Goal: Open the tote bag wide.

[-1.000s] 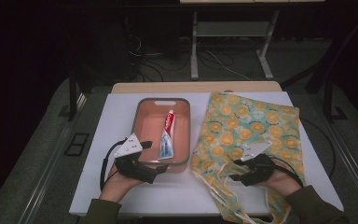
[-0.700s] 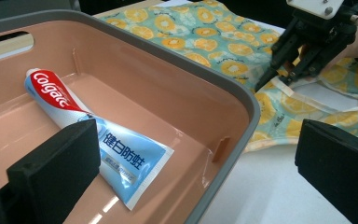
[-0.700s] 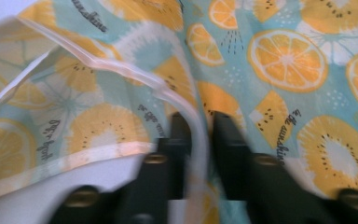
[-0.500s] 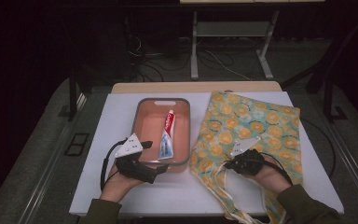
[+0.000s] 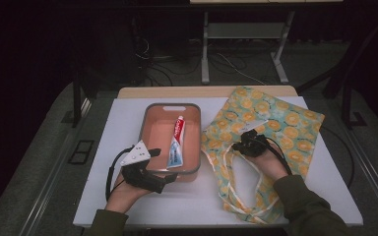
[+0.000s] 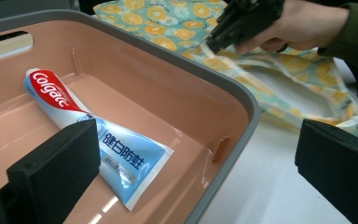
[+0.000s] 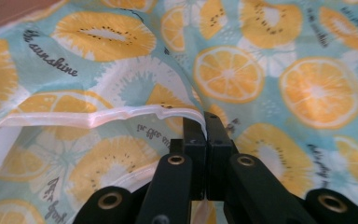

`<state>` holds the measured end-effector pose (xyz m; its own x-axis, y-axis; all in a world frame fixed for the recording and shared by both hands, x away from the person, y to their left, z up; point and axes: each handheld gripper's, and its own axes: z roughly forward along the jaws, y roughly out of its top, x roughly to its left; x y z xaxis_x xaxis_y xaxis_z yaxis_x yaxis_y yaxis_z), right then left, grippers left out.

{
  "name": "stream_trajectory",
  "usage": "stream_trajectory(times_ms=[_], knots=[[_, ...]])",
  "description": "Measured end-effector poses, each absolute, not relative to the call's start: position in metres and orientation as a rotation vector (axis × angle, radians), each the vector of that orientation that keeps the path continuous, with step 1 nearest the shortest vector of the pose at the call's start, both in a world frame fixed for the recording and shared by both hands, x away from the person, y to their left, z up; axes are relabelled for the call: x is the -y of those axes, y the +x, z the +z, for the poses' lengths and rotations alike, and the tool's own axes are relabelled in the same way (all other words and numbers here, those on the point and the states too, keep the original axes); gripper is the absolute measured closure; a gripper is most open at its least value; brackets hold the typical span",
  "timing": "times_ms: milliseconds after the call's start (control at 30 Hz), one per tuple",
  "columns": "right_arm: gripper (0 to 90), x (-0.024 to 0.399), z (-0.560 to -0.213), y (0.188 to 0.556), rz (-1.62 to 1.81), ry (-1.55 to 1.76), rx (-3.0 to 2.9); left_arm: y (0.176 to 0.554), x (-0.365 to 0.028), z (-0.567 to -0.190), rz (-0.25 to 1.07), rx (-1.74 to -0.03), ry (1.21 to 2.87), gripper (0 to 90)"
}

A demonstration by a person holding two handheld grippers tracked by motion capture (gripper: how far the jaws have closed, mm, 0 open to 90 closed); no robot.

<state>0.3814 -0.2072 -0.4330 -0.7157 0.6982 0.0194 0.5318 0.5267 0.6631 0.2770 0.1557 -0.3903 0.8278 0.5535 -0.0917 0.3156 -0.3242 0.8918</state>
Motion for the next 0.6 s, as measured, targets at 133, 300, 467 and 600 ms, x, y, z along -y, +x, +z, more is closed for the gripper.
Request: stream_trajectory(times_ms=[133,300,467,600], knots=[[52.2,0.216,-0.425,0.369,1.063,1.046,-2.512,0.277,-0.156,-0.391,0.276,-0.645,1.932,0.0],[43.2,0.229,-0.397,0.337,1.151,0.931,-2.503,0.277,-0.156,-0.39,0.281,-0.646,1.939,0.0],[41.1,0.239,-0.394,0.298,1.212,0.811,-2.575,0.276,-0.156,-0.39,0.283,-0.645,1.939,0.0],[39.8,0.242,-0.4,0.276,1.234,0.77,-2.641,0.276,-0.156,-0.391,0.284,-0.643,1.936,0.0]])
